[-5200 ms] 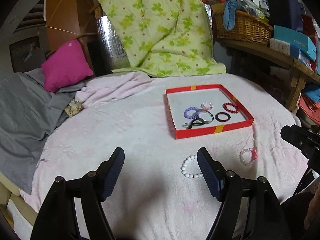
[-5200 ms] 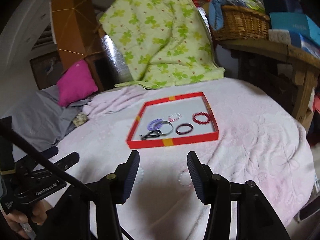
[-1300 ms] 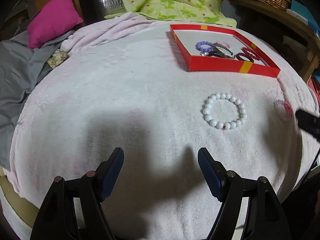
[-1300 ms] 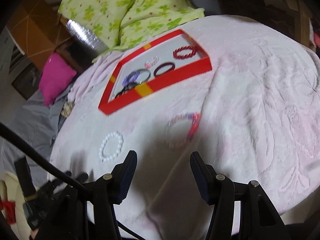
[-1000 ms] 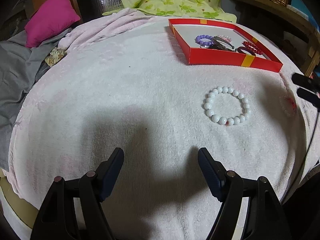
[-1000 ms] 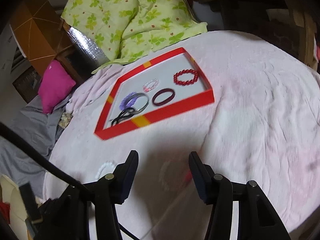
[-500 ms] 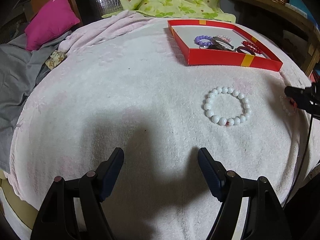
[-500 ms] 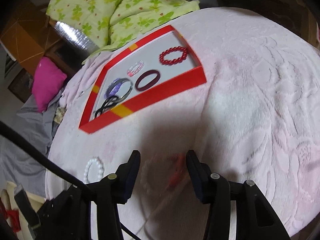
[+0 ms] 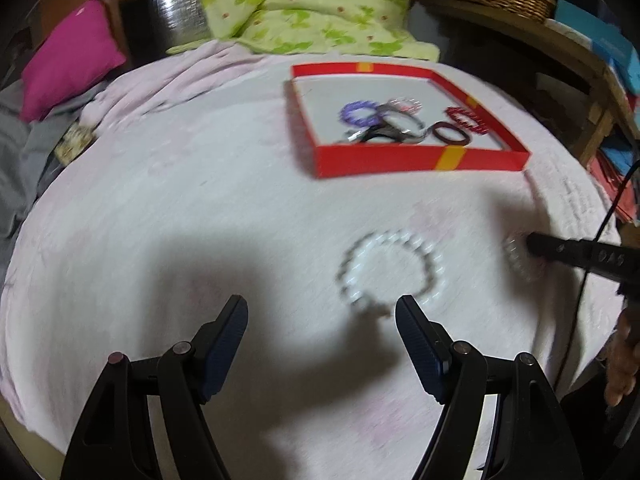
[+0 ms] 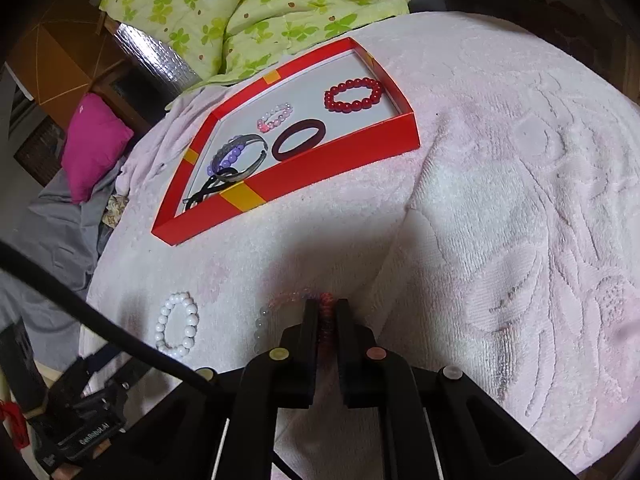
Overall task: Organize jewelry
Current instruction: 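Grasp the white pearl bracelet with the left tool while the right tool holds its bracelet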
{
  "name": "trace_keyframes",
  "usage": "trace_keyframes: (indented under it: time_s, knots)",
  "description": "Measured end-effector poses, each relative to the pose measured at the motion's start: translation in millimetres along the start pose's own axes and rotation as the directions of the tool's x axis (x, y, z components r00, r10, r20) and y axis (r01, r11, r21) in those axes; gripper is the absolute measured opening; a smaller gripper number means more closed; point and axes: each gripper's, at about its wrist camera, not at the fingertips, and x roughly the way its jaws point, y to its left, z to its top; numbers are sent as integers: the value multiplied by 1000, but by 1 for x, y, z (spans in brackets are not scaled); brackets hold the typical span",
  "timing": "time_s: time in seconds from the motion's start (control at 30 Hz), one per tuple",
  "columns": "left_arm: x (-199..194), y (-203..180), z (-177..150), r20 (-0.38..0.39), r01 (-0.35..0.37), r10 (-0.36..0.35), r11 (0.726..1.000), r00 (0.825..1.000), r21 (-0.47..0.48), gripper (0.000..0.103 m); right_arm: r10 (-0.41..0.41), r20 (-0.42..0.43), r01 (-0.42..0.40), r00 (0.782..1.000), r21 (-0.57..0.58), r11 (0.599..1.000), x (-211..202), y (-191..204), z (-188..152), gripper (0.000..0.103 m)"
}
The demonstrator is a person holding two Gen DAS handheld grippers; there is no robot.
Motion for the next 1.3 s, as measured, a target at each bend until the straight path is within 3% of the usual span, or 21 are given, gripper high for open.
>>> trace_keyframes:
  time_s: [0.33,0.8,1.0,1.07,1.3]
  knots:
    - [27,-19,6,-62,82,-82,997,995,6,77,-1,1,1,1000,-9,1000,0,1,0,9]
    - [28,-20,4,-35,106,-106,994,994,24,76,-8,16,8,1000,-3,1000,2,4,-2,9]
    - [27,-12,9,-8,119,-119,993,993,-19,44,-18,39,18,999,-9,1000,3,6,-2,9]
    - [27,-9,10,-1,124,-124,992,992,-33,30,-19,52,20,998,-13,1000,3,8,-3,9]
    - [22,-2,10,27,174,-173,983,985,-62,10,63,82,-61,995,-30,998,1,20,-2,9]
